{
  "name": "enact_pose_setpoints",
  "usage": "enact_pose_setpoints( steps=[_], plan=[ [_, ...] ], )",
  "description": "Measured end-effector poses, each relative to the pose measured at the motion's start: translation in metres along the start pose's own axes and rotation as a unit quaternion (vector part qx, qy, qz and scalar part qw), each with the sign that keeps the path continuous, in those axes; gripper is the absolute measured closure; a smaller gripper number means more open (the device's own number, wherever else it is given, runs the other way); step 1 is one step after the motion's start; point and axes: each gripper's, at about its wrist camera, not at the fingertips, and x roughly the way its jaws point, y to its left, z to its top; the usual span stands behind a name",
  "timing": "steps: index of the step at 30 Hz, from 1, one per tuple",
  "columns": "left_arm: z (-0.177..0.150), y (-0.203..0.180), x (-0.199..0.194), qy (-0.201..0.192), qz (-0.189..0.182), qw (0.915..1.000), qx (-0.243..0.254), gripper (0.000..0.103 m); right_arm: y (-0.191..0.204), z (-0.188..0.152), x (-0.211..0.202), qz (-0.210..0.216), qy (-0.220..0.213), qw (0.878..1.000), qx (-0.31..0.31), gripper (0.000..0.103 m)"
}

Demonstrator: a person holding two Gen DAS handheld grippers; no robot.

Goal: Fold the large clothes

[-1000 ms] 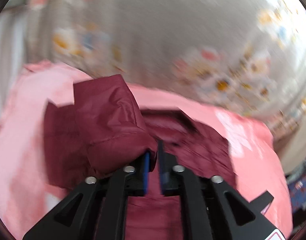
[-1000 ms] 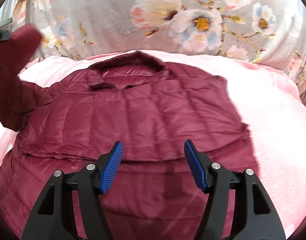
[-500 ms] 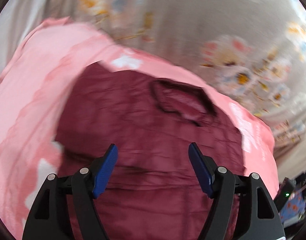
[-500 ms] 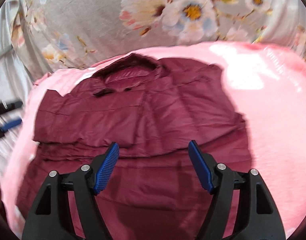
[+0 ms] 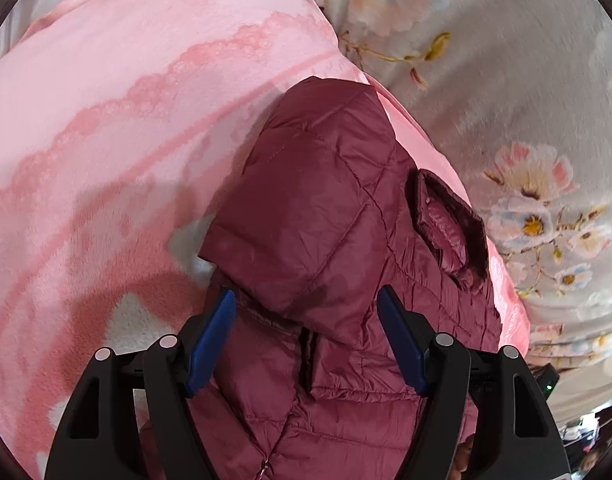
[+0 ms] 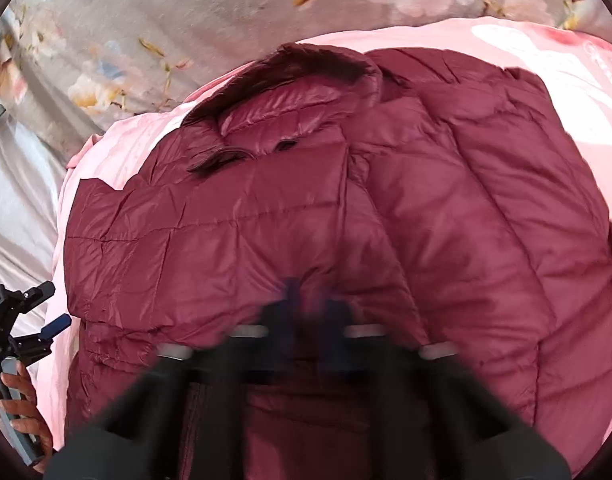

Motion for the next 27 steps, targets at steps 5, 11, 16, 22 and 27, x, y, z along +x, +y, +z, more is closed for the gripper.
enact_pose_setpoints(
  steps=[5, 11, 16, 22, 27],
  plan=[
    [0.002, -0.002, -0.001, -0.002, -0.011, 0.9999, -0.003, 0.033, -0.002, 0.032, -0.085, -0.04, -0.118, 0.992, -0.026, 0.102],
    [-0.001, -0.02, 0.021, 0.013, -0.009, 0.9999, 0.001, 0.033, -0.031, 0.034, -0.11, -0.104, -0.127, 0.985, -0.046, 0.102],
    [0.01, -0.033, 0.038, -0.009, 0.034, 0.9993, 0.012, 0.035, -0.055, 0.018, -0.094, -0.111, -0.101, 0.988, -0.032, 0.102],
    [0.024, -0.033, 0.061, -0.022, 0.131, 0.9897, 0.053, 0.092, -0.077, 0.003, -0.065, -0.123, -0.062, 0.99, -0.021, 0.102],
    [0.018, -0.02, 0.073, -0.02, 0.17, 0.9829, 0.068, 0.1, -0.086, -0.011, -0.04, -0.131, -0.026, 0.991, -0.02, 0.102]
  ],
)
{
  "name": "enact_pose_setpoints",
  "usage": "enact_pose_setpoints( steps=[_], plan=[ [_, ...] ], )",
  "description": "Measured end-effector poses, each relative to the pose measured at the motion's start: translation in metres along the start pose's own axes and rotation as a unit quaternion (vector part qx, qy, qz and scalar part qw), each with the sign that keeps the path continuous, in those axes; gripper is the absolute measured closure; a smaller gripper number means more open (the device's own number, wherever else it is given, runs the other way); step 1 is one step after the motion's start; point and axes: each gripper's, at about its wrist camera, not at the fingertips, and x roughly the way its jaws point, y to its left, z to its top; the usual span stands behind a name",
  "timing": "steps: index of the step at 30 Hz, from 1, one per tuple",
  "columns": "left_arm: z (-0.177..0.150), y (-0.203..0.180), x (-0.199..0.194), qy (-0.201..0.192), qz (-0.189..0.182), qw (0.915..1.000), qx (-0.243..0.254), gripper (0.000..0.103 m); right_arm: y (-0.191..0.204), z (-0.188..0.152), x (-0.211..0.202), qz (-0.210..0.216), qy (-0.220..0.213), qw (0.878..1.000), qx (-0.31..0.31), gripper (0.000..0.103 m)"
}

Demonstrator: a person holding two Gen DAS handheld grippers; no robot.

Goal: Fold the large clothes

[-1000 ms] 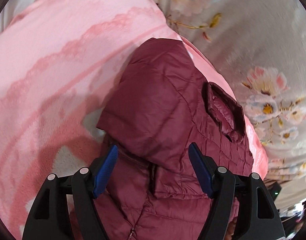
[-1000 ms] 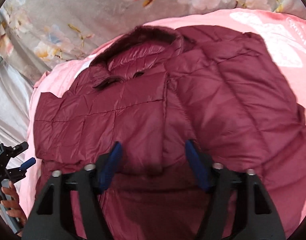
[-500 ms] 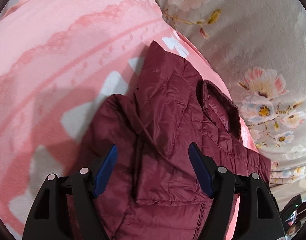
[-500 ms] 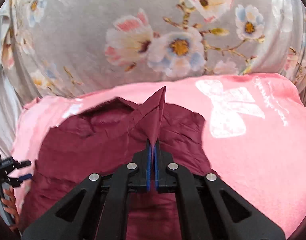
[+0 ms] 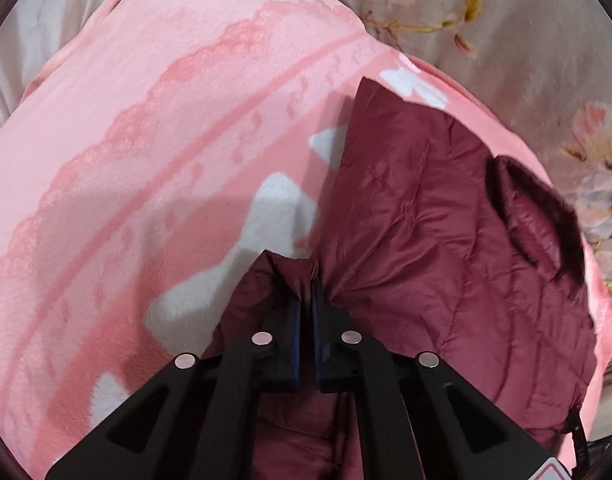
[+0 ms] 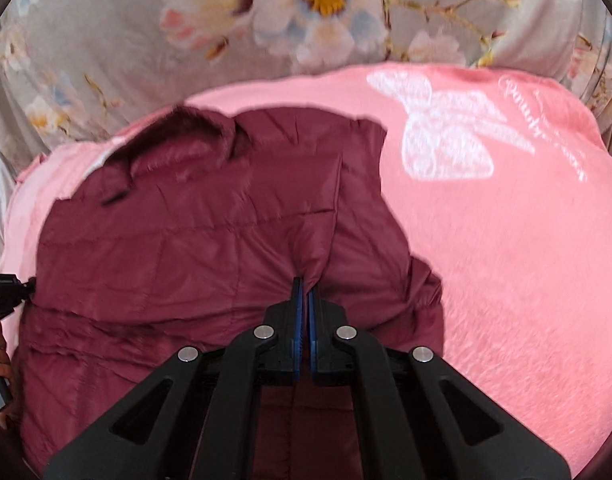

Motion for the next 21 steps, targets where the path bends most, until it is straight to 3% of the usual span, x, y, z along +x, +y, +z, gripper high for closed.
enact_pose_setpoints(
  steps=[8, 13, 15, 18, 20, 21],
  plan=[
    [-0.009, -0.013, -0.002, -0.029, 0.049, 0.9967, 0.059, 0.1, 0.01, -0.012, 0.013, -0.033, 0.01, 0.999, -0.037, 0.101],
    [-0.016, -0.013, -0.034, -0.037, 0.072, 0.9919, 0.098, 0.092, 0.007, -0.008, -0.019, -0.018, 0.002, 1.0, -0.021, 0.097],
    [-0.02, -0.019, -0.056, -0.045, 0.066, 0.9902, 0.115, 0.092, 0.011, -0.001, -0.035, -0.009, -0.016, 1.0, -0.019, 0.096],
    [-0.019, -0.04, -0.082, -0.068, 0.046, 0.9872, 0.137, 0.091, 0.029, 0.02, -0.052, 0.019, -0.043, 0.999, -0.026, 0.086],
    [-0.018, -0.068, -0.093, -0.084, 0.021, 0.9836, 0.158, 0.079, 0.044, 0.031, -0.046, 0.034, -0.043, 0.998, -0.034, 0.083],
    [-0.019, -0.079, -0.093, -0.087, 0.014, 0.9823, 0.165, 0.068, 0.053, 0.035, -0.038, 0.04, -0.04, 0.998, -0.038, 0.083]
  ],
)
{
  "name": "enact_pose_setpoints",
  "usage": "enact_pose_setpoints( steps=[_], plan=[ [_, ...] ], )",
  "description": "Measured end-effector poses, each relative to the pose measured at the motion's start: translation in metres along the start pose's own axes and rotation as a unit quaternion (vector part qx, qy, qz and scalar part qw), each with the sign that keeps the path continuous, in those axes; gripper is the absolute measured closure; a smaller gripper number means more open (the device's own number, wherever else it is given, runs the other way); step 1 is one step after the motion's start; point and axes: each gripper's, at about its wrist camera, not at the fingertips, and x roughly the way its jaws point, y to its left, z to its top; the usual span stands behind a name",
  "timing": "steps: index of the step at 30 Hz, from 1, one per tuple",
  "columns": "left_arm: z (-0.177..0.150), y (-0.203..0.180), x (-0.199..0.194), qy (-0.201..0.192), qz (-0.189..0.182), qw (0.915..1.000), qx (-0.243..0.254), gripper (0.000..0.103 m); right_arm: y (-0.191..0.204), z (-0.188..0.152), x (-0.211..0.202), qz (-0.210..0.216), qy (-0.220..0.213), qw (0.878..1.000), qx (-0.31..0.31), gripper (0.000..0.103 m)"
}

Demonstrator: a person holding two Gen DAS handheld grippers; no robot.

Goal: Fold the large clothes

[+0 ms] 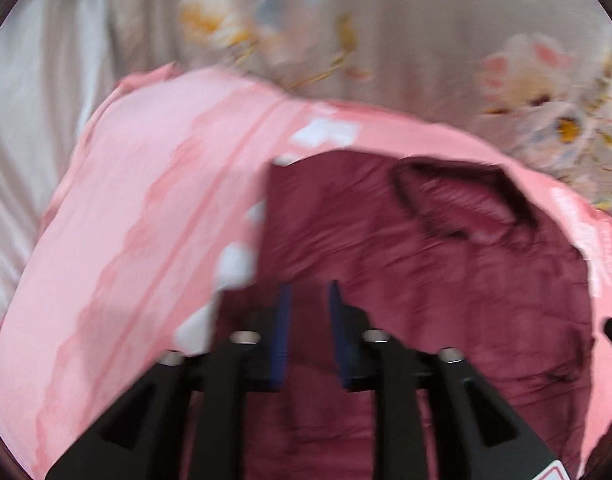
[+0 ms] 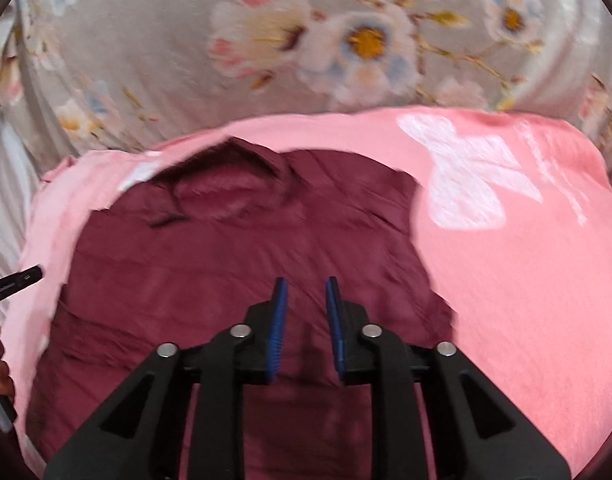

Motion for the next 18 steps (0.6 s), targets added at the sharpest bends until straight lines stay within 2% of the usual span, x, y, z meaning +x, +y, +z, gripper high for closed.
enact_pose_setpoints(
  steps=[1, 5, 8, 11, 15, 18],
  plan=[
    [0.003, -0.016, 0.004, -0.001, -0.008, 0.9999, 0.011, 0.063, 0.006, 0.002, 0.01, 0.004, 0.006, 1.0, -0.001, 0.083],
    [0.004, -0.061, 0.039, 0.026, -0.021, 0.9989, 0.034, 0.063, 0.025, -0.002, 0.057, 0.015, 0.05, 0.999, -0.01, 0.083],
    [-0.003, -0.08, 0.073, 0.052, -0.001, 0.9972, 0.054, 0.066, 0.039, -0.017, 0.08, 0.007, 0.084, 0.996, -0.036, 0.083],
    [-0.018, -0.073, 0.09, 0.087, -0.014, 0.9954, 0.038, 0.068, 0.052, -0.039, 0.077, 0.01, 0.095, 0.993, -0.07, 0.083],
    [-0.038, -0.068, 0.082, 0.073, 0.001, 0.9947, 0.072, 0.068, 0.056, -0.052, 0.063, 0.012, 0.091, 0.991, -0.095, 0.083],
    [-0.043, -0.067, 0.075, 0.067, 0.01, 0.9944, 0.081, 0.068, 0.046, -0.044, 0.052, 0.002, 0.074, 0.995, -0.07, 0.083]
  ],
)
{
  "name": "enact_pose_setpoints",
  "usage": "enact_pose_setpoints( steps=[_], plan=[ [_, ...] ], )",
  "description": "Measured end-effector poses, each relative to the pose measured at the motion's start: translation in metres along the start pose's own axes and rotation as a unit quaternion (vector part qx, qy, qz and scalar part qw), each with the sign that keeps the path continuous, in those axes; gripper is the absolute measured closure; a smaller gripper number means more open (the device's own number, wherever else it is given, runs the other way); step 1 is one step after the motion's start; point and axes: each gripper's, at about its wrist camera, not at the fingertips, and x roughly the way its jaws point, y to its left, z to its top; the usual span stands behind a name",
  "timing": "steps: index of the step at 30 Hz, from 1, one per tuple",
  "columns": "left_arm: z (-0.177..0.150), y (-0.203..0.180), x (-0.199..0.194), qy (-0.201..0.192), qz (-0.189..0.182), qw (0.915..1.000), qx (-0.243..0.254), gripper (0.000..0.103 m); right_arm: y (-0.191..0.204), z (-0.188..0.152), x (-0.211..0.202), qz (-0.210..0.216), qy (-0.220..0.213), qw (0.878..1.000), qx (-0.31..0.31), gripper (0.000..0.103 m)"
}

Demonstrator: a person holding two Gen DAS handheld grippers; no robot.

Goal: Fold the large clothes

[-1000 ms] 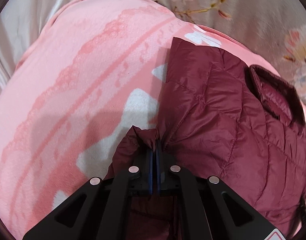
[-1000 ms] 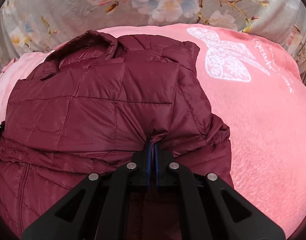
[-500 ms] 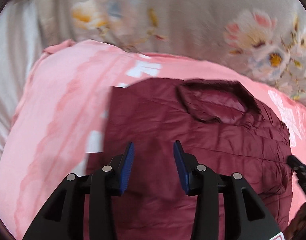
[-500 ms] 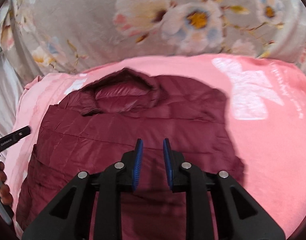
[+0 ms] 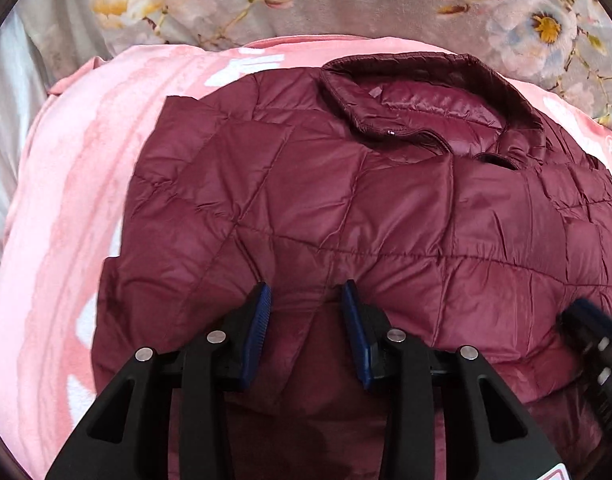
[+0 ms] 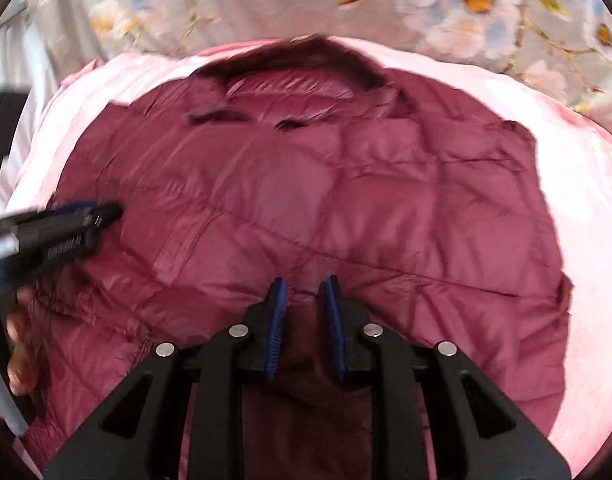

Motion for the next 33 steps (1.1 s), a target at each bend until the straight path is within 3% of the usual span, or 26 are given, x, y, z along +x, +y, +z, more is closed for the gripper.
enact_pose_setpoints(
  steps=[5, 8, 14, 33],
  plan=[
    [0.0, 0.008, 0.004, 0.0, -0.002, 1.0, -0.009, 0.067, -0.033, 0.003, 0.0, -0.034, -0.007, 0.998, 0.05, 0.084],
    [-0.006, 0.007, 0.008, -0.014, -0.003, 0.9999, -0.009, 0.066, -0.04, -0.006, 0.009, -0.028, -0.006, 0.998, 0.055, 0.085],
    [-0.017, -0.001, 0.01, -0.055, 0.021, 0.9983, 0.002, 0.066, -0.034, -0.015, 0.01, -0.048, -0.026, 0.998, 0.04, 0.084],
    [-0.018, -0.004, 0.01, -0.062, 0.031, 0.9976, 0.007, 0.066, -0.032, -0.015, 0.011, -0.055, -0.029, 0.997, 0.033, 0.083]
  ],
)
